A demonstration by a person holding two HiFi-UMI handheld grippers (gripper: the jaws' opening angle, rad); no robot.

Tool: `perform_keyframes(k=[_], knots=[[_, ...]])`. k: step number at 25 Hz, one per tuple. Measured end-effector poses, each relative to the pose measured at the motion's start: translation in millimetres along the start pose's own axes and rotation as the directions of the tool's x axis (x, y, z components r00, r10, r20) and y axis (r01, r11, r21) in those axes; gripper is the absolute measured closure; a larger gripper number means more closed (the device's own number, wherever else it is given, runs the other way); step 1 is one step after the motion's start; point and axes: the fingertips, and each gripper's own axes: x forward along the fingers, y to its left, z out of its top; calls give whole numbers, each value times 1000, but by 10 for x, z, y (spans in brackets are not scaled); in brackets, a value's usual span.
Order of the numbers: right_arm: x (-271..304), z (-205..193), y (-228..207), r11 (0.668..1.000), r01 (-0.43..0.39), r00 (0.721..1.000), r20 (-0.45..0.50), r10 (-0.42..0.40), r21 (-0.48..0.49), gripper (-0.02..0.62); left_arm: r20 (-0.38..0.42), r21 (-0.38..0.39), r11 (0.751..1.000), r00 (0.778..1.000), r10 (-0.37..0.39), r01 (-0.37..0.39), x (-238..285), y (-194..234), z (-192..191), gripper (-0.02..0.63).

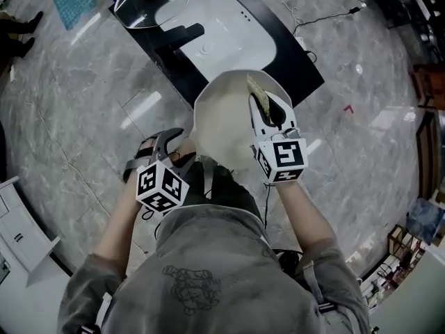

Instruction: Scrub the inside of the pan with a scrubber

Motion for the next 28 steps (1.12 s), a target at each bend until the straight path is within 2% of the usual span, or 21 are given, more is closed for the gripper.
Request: perform_keyframes(k=[8, 14, 21, 28], knots=[[250, -363, -17, 999, -26, 997, -70, 24, -27, 515, -100, -6, 999, 994, -47, 47, 215, -175, -264, 340], [425, -546, -82, 999, -11, 995, -95, 7, -44, 515, -187, 9, 997, 980, -74, 77, 316, -288, -465, 341], [657, -757, -211, 996, 65, 992, -101, -71, -65, 515, -191, 27, 998, 980, -54, 60, 423, -251, -536, 341], [820, -956, -114, 994, 56, 990, -120, -67, -90, 515, -180, 55, 994, 980, -84, 95, 482, -303, -552, 371]])
